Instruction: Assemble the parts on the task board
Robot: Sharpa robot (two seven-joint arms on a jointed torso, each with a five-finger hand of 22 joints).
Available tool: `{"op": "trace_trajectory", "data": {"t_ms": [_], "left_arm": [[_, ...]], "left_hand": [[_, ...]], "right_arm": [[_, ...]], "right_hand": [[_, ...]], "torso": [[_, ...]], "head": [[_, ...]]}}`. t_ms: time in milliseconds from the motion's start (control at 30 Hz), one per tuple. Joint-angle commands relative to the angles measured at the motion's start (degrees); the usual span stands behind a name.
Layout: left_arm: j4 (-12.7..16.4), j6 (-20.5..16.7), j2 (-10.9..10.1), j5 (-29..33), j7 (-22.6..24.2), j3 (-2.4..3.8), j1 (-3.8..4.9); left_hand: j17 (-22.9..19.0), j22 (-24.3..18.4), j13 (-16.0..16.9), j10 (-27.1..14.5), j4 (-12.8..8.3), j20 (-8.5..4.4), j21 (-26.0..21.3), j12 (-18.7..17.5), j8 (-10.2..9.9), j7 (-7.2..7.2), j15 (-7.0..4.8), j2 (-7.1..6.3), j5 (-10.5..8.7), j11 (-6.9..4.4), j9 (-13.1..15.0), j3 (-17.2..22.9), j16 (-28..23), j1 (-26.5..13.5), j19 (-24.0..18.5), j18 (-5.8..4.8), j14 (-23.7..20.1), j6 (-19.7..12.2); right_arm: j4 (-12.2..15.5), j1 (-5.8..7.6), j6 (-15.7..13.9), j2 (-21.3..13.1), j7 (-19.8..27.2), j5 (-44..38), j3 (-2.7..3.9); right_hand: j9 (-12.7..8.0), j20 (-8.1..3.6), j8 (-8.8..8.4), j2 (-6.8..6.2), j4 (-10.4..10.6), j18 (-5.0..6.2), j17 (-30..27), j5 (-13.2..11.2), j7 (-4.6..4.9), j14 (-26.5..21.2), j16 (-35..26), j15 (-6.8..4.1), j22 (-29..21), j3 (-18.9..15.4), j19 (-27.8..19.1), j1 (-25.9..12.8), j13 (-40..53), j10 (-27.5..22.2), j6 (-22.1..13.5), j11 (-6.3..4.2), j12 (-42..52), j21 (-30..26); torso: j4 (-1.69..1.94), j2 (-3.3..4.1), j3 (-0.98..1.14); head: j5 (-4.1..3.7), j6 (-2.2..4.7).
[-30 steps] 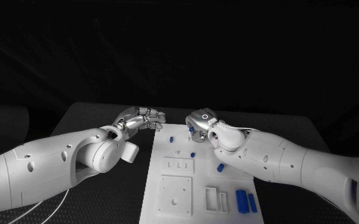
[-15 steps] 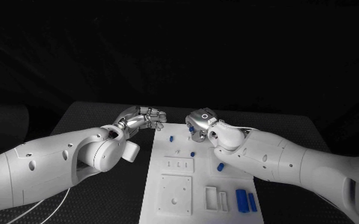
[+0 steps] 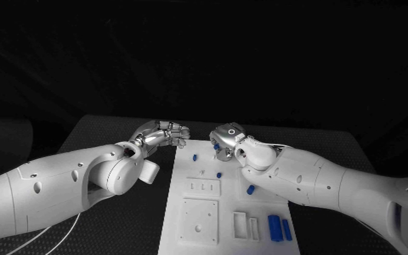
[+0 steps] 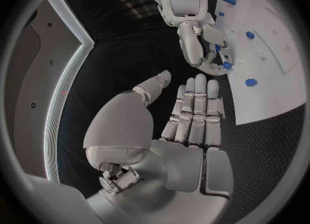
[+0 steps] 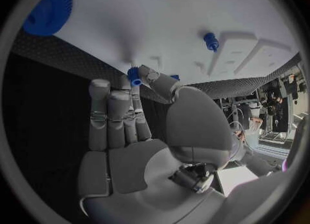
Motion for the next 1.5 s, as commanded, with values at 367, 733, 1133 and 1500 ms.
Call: {"op": "trace_trajectory", "data": {"t_ms": [367, 733, 1133, 1500], "left_arm": [[0.11, 0.83, 0.19, -0.22, 0.23, 0.06, 0.18], [0.14, 0.79, 0.19, -0.22, 0.22, 0.06, 0.22], [0.11, 0.69, 0.07, -0.22, 0.20, 0.06, 0.22], [-0.38, 0.83, -0.91, -0.33, 0.33, 0.07, 0.32]], "left_hand": [[-0.06, 1.23, -0.08, -0.28, 0.42, -0.15, 0.35, -0.26, -0.38, 0.26, 0.09, -0.05, -0.26, -0.06, -0.09, 0.05, 0.12, -0.77, -0.38, 1.16, -0.42, -0.33], [-0.07, 1.23, -0.08, -0.30, 0.42, -0.15, 0.36, -0.29, -0.39, 0.27, 0.09, -0.10, -0.27, -0.05, -0.09, 0.06, 0.12, -0.78, -0.39, 1.17, -0.43, -0.35], [-0.08, 1.22, -0.17, -0.59, 0.41, -0.14, 0.44, -0.53, -0.49, 0.34, 0.10, -0.18, -0.24, 0.09, -0.13, 0.16, 0.14, -0.75, -0.45, 1.20, -0.45, -0.54], [-0.09, 1.22, -0.18, -0.65, 0.41, -0.14, 0.47, -0.59, -0.50, 0.36, 0.10, -0.18, -0.23, 0.13, -0.13, 0.19, 0.15, -0.74, -0.46, 1.20, -0.46, -0.56]], "right_arm": [[-0.72, -0.10, 2.73, 0.48, 0.66, 0.57, -0.08], [-1.03, -0.10, 2.47, 0.69, 1.00, 1.80, -0.14], [-0.10, -0.09, -0.10, -0.39, 1.34, 2.44, -0.13], [11.24, 0.43, -2.45, -9.50, 1.80, 7.08, 3.57]], "right_hand": [[-0.29, -0.36, -1.51, -1.10, -0.26, 2.38, -0.85, 0.14, 1.15, -0.96, 0.26, 0.38, 1.05, 0.43, -0.41, 0.30, -0.39, -1.75, -2.12, 1.67, -1.45, 0.16], [-1.22, -0.02, -3.45, -2.96, 0.33, 2.38, -1.78, 0.09, 2.60, -1.31, 0.28, 1.81, 0.86, 0.26, -0.84, 0.26, -1.87, -6.59, -5.28, 3.15, -1.60, -0.25], [-2.25, 0.19, -4.87, -4.67, 0.86, 2.38, -2.70, 0.26, 3.12, -1.65, 0.17, 2.89, 0.66, -0.19, -1.32, 0.32, -3.09, -11.03, -8.13, 4.25, -1.53, -0.99], [-2.28, 0.12, -4.42, -4.89, 1.52, 2.38, -2.98, 0.22, 3.14, -1.62, 0.40, 2.77, 0.68, -0.02, -1.04, 0.02, -2.78, -9.83, -7.54, 4.12, -0.91, -1.05]], "torso": [[0.01, 0.06, -0.06], [-0.01, 0.07, -0.11], [-0.03, 0.09, -0.08], [-0.86, -0.01, 0.12]], "head": [[-0.09, 0.02], [-0.05, 0.00], [-0.01, 0.05], [0.24, 1.07]]}}
